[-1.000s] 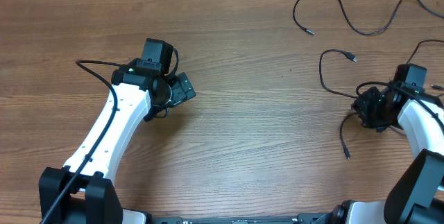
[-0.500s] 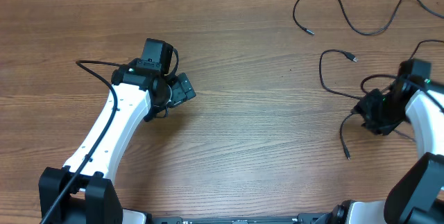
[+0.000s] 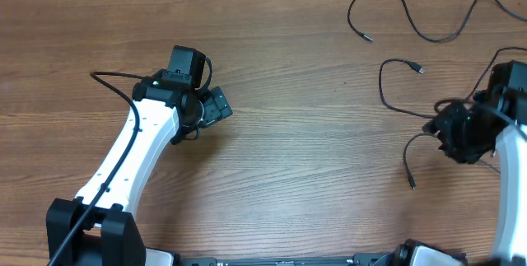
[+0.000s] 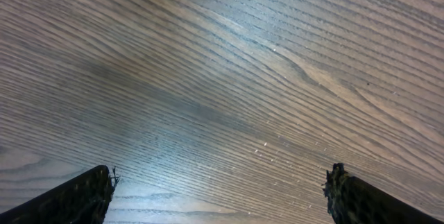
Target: Untangle cables
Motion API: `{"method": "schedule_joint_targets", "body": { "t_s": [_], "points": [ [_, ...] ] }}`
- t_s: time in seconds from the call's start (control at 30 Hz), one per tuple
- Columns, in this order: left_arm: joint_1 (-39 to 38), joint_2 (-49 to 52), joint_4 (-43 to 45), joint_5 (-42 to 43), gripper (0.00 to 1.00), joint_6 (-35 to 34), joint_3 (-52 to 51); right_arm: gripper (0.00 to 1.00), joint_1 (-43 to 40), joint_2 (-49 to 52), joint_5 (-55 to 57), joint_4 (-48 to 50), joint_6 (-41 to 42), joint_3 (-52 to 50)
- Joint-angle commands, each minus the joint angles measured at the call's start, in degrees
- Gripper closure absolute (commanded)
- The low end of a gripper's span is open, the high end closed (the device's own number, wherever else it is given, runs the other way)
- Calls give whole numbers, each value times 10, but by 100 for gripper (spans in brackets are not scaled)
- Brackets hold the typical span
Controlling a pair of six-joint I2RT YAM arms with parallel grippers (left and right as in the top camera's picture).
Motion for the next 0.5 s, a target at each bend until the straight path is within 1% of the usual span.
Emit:
{"method": "schedule_joint_targets", "body": {
  "t_s": [0.0, 0.07, 0.1, 0.13, 0.33, 0.47],
  "points": [
    [-1, 6, -1, -4, 1, -4, -1, 42, 38, -62, -3, -7, -10, 13],
    [-1, 6, -1, -4, 0, -4, -1, 32, 63, -86, -3, -10, -9, 13],
    [-1, 6, -1, -4, 0, -4, -1, 4, 79, -97, -4, -14, -8, 13],
    [-1, 6, -1, -4, 0, -4, -1, 0, 93, -106, -3, -16, -8, 13],
    [-1, 6, -1, -4, 0, -4, -1, 0, 174, -139, -5, -40, 12, 12],
    [-1, 6, -1, -4, 1, -4, -1, 0, 226, -164, -5, -51, 12, 12]
  ]
}}
